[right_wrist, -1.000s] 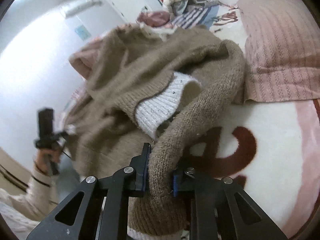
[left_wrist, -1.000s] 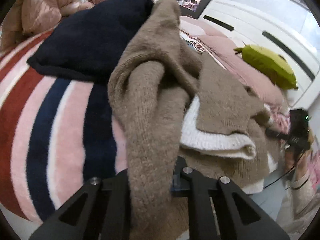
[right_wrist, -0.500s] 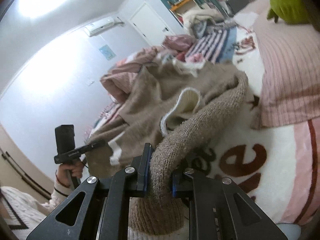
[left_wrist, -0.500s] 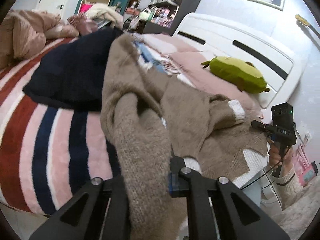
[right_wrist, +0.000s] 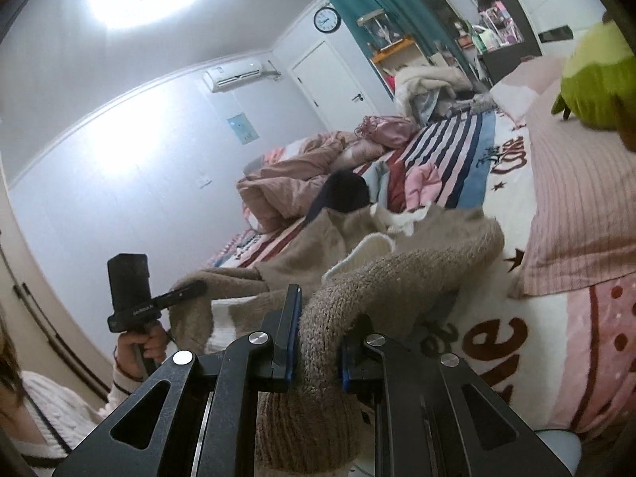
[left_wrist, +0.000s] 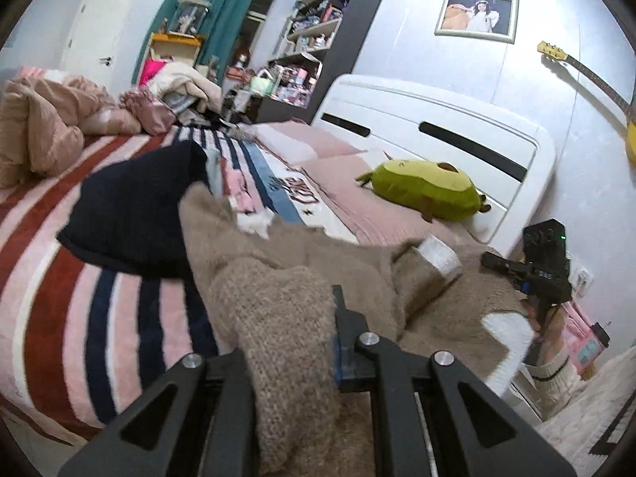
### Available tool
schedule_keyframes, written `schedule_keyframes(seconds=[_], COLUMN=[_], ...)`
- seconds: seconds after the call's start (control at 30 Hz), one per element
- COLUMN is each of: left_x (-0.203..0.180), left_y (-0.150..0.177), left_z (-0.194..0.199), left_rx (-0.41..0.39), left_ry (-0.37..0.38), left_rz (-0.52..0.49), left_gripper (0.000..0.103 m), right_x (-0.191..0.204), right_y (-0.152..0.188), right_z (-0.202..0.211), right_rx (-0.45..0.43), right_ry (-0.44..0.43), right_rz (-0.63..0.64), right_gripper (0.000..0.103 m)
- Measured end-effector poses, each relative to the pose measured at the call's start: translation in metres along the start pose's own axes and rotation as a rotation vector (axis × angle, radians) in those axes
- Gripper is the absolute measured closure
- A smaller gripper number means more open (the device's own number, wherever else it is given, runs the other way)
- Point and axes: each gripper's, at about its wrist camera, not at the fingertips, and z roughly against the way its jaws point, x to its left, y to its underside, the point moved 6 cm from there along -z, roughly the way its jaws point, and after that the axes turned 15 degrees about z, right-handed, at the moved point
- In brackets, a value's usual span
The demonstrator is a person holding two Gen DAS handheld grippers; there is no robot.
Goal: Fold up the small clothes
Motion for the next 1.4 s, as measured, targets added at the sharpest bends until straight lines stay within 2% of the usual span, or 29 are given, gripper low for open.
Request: schedule_keyframes(seconds=[0.1, 0.2, 0.37, 0.47, 0.6, 0.73, 0.77, 0.83, 0.87, 0.9, 0.93, 0.97, 1.0, 1.07, 1.13, 1.27, 1.33, 1.4], left_x=[0.009, 0.03, 0.076, 0.108, 0.146, 0.169, 0.172, 0.173, 0.17, 0.166, 0.16, 0.154, 0.145, 0.129, 0.117, 0.1, 0.086, 0.071], left_y=[-0.012, -0.031, -0.074, -0.102, -0.119, -0.118, -0.118, -0.118, -0.117, -0.117, -0.116, -0.116, -0.115, -0.112, -0.111, -0.107, -0.097, -0.084], left_z=[-0.005, -0.027, -0.079, -0.12, -0.178, -0.213, -0.218, -0.219, -0.217, -0.215, -0.212, -0.207, -0.197, -0.178, -0.154, -0.115, -0.106, -0.107], left_rx=[-0.019, -0.014, 0.012, 0.053, 0.128, 0.197, 0.209, 0.227, 0.236, 0.253, 0.274, 0.288, 0.296, 0.29, 0.253, 0.198, 0.199, 0.216], left_ry=[-0.053, -0.085, -0.163, -0.219, -0.289, -0.31, -0.308, -0.287, -0.271, -0.243, -0.216, -0.198, -0.187, -0.193, -0.236, -0.331, -0.323, -0.282], left_rz=[-0.001, 0.029, 0.072, 0.098, 0.107, 0.119, 0.116, 0.111, 0.109, 0.108, 0.107, 0.096, 0.073, 0.01, -0.063, -0.156, -0.195, -0.221], left_gripper=[0.095, 0.095, 0.094, 0.093, 0.092, 0.092, 0.091, 0.085, 0.073, 0.065, 0.049, 0.038, 0.034, 0.021, 0.014, 0.01, 0.009, 0.009], right_x=[-0.009, -0.034, -0.1, -0.142, -0.204, -0.251, -0.255, -0.257, -0.257, -0.255, -0.253, -0.25, -0.247, -0.233, -0.221, -0.186, -0.166, -0.144], right_y=[-0.008, -0.017, -0.043, -0.061, -0.066, -0.035, -0.029, -0.016, -0.013, -0.012, -0.013, -0.015, -0.018, -0.027, -0.036, -0.048, -0.05, -0.044], right_z=[-0.002, -0.018, -0.068, -0.102, -0.162, -0.21, -0.216, -0.226, -0.228, -0.228, -0.225, -0.22, -0.214, -0.195, -0.178, -0.149, -0.146, -0.15], right_rx=[0.006, 0.038, 0.106, 0.154, 0.308, 0.475, 0.501, 0.557, 0.573, 0.583, 0.584, 0.583, 0.579, 0.564, 0.55, 0.501, 0.477, 0.484], right_ry=[0.043, 0.1, 0.177, 0.231, 0.333, 0.368, 0.368, 0.356, 0.355, 0.356, 0.354, 0.346, 0.338, 0.341, 0.377, 0.401, 0.36, 0.318], right_rz=[-0.002, -0.014, -0.054, -0.067, -0.074, -0.111, -0.113, -0.096, -0.083, -0.067, -0.058, -0.055, -0.049, -0.008, 0.06, 0.149, 0.184, 0.225], right_gripper=[0.093, 0.093, 0.093, 0.093, 0.093, 0.092, 0.088, 0.088, 0.086, 0.085, 0.08, 0.067, 0.06, 0.036, 0.03, 0.028, 0.026, 0.026])
